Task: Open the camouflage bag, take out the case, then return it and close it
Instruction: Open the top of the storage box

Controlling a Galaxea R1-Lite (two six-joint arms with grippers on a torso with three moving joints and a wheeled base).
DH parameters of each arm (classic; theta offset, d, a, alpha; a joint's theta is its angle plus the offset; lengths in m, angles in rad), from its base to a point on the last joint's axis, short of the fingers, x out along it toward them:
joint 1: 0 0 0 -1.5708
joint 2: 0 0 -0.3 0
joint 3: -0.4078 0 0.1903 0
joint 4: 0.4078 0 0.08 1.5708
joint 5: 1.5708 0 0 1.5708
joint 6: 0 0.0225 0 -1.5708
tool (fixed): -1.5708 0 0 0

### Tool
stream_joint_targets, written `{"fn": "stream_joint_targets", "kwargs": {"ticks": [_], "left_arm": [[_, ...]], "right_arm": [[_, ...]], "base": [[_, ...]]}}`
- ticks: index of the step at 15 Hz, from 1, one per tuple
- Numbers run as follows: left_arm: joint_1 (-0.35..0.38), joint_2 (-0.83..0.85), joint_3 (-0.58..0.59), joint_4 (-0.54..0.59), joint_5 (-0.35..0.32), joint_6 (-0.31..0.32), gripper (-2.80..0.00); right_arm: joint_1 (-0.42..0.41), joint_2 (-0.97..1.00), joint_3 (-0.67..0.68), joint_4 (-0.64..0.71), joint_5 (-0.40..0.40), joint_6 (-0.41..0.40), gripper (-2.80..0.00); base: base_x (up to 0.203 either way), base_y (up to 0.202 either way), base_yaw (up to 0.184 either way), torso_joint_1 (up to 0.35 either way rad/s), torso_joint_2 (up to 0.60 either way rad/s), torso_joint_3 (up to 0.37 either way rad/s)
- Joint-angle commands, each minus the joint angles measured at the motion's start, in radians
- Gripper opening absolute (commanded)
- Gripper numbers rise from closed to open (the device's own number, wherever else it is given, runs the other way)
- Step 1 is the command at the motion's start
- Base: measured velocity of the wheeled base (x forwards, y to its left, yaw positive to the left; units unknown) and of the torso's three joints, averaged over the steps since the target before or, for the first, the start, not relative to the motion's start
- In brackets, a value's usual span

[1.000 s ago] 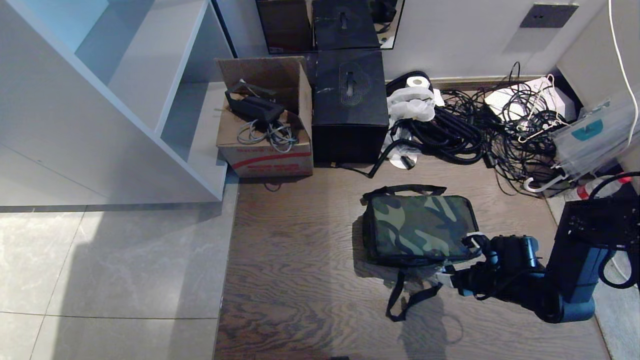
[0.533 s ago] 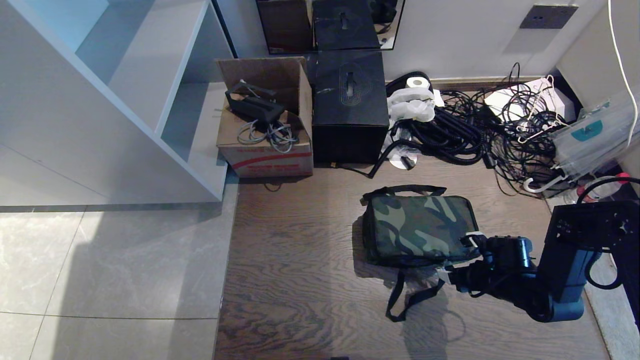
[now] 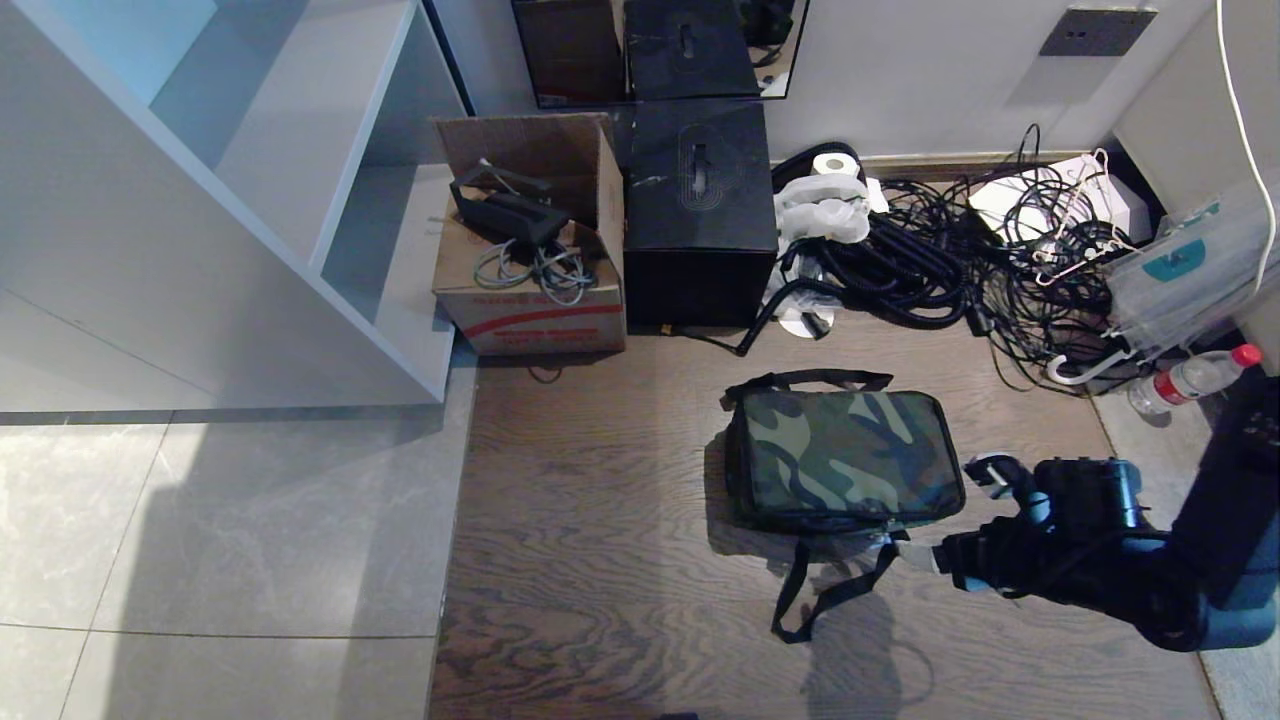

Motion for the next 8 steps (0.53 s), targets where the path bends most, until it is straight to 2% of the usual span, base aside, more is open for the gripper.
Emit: {"fn": "stream_joint_targets", "kwargs": {"ticks": [1, 5, 8], "left_arm": [[0.000, 0.000, 0.000, 0.000, 0.001, 0.000, -2.80], [0.000, 0.000, 0.000, 0.000, 0.001, 0.000, -2.80], [0.000, 0.000, 0.000, 0.000, 0.001, 0.000, -2.80]], "right_arm": [[-0.032, -0.301, 0.116, 0.075, 0.055, 0.000, 0.00], [-0.051, -0.827, 0.260, 0.356, 0.142, 0.033, 0.00], [-0.057, -1.202, 0.262, 0.743, 0.239, 0.063, 0.00]], "base": [[0.000, 0.000, 0.000, 0.000, 0.00, 0.000], [0.000, 0.000, 0.000, 0.000, 0.00, 0.000], [0.000, 0.000, 0.000, 0.000, 0.00, 0.000]]}}
